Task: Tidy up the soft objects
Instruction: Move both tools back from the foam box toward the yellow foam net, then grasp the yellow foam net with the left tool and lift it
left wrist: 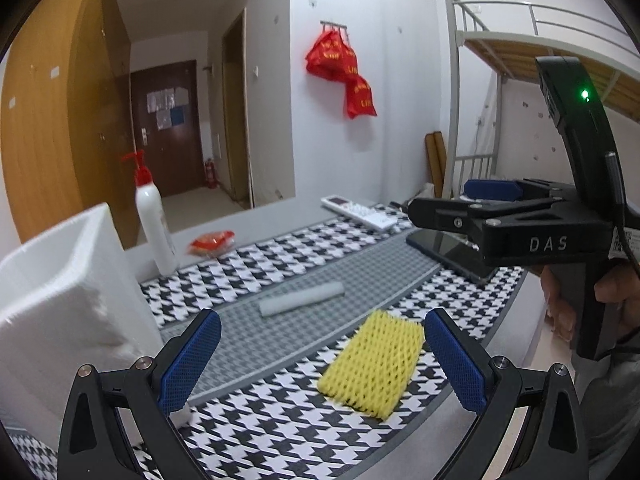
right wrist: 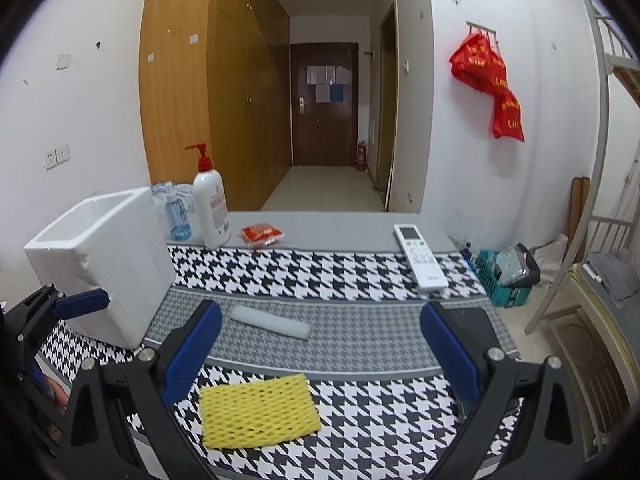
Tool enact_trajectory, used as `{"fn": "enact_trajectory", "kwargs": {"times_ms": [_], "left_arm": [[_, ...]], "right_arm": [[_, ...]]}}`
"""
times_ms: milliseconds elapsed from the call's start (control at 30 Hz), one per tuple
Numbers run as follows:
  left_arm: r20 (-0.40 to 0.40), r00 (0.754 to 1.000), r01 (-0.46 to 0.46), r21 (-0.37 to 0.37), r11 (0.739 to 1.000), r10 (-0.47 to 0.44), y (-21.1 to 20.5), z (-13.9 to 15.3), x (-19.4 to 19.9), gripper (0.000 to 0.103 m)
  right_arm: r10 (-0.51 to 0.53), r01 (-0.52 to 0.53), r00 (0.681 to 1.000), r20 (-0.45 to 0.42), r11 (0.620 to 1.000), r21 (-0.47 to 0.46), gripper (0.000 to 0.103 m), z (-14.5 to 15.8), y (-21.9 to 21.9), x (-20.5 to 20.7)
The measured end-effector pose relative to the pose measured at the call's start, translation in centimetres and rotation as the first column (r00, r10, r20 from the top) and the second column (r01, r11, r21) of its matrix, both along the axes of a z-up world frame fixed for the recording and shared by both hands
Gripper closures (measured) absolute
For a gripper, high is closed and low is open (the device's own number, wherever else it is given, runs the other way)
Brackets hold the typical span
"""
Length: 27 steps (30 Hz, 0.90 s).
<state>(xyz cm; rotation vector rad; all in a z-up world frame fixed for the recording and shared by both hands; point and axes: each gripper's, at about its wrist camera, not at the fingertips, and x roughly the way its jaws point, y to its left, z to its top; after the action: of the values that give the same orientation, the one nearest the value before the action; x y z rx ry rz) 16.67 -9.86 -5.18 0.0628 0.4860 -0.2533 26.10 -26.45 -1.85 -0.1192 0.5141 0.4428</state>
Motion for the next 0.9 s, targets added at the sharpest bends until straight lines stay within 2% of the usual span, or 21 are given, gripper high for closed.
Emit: {"fn": "enact_trajectory", "kwargs": {"times_ms": [367, 600, 733, 767, 800, 867, 900], "left_arm": [[-0.066, 0.998, -0.007, 0.001, 1.0, 0.007, -1.0, -1.9, 1.5, 0.001], [-0.129, 0.991, 0.039, 0.002, 0.999, -0.038, -2.4, -3.3, 2.6, 0.001], [-0.186, 0.98, 0.071, -0.034, 0.997, -0.077, -2.6, -4.3, 3.5, 0.002], [-0.203, 0.975, 0.08, -0.046, 0.996, -0.088, -2.6, -4.6, 3.7, 0.006], [-0.229, 0.968, 0.089, -0.057, 0.994, -0.1, -2.7, -5.0, 4.1, 0.014], [-0.259, 0.961, 0.092, -0.046, 0.995, -0.101, -3.1, -5.6, 4.5, 0.02], [-0.267, 0.959, 0.094, -0.028, 0.995, -0.098, -3.4, -5.8, 4.7, 0.02]], "right_arm": [[0.007, -0.007, 0.999, -0.053, 1.0, -0.01, 0.002, -1.7, -0.8, 1.3], [0.026, -0.029, 0.996, -0.083, 0.999, -0.03, 0.002, -2.7, -0.8, 1.9], [0.027, -0.031, 0.995, -0.1, 0.999, -0.039, 0.002, -3.1, -0.9, 2.3], [0.026, -0.03, 0.994, -0.106, 0.999, -0.038, 0.002, -3.2, -1.0, 2.3], [0.027, -0.031, 0.993, -0.112, 0.999, -0.037, 0.002, -3.4, -1.1, 2.4], [0.028, -0.033, 0.992, -0.12, 0.999, -0.037, 0.002, -3.6, -1.2, 2.5], [0.029, -0.034, 0.992, -0.126, 0.999, -0.038, 0.002, -3.8, -1.3, 2.5]]}}
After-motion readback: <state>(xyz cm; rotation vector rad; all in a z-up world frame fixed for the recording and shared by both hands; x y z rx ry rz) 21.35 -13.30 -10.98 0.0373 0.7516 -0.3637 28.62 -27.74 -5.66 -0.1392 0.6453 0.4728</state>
